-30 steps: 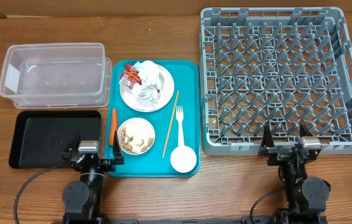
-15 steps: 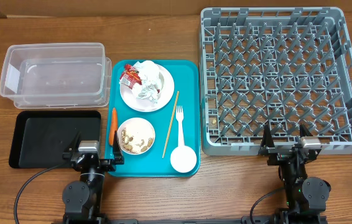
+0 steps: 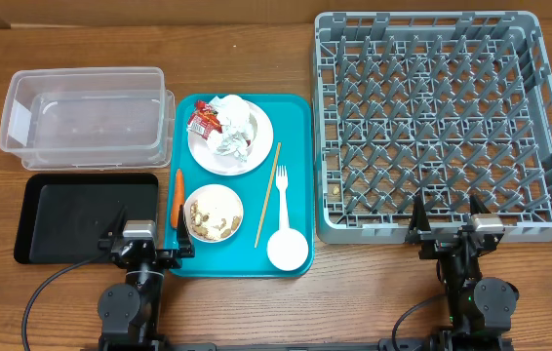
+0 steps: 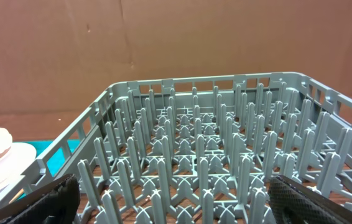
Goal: Sort waste into correct bins and load items into the dishwasher
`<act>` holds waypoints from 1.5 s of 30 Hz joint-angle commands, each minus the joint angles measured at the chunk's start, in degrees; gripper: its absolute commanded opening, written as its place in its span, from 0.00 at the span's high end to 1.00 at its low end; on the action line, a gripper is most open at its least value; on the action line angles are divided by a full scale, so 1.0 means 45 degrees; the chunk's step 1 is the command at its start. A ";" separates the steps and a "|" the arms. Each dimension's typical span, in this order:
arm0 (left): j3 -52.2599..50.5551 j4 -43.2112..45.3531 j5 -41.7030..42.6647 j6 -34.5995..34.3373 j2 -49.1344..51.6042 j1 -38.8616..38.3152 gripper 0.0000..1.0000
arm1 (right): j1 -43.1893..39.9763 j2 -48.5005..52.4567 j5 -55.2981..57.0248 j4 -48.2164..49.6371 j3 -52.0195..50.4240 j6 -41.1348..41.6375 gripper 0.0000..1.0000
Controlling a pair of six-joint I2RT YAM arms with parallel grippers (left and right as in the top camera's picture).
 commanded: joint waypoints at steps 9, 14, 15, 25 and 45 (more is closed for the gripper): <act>-0.0087 0.0282 -0.1967 0.2322 -0.0083 -0.0073 0.00 | -0.0063 -0.0136 0.0151 0.0034 -0.0136 -0.0049 0.00; -0.0087 0.0243 0.0554 0.0894 -0.0083 -0.0083 0.00 | -0.0063 -0.0136 0.0151 0.0034 -0.0136 -0.0053 0.00; -0.0087 0.0243 0.1355 0.0879 -0.0083 -0.0083 0.00 | -0.0063 -0.0136 0.0155 0.0034 -0.0136 -0.0053 0.00; -0.0078 0.0379 0.4435 -0.2322 -0.0053 -0.0083 0.00 | -0.0063 -0.0136 0.0151 0.0034 -0.0136 -0.0053 0.00; 0.5518 -0.2885 0.6261 -0.3750 0.1069 -0.0083 0.00 | -0.0063 -0.0136 0.0155 0.0034 -0.0136 -0.0053 0.00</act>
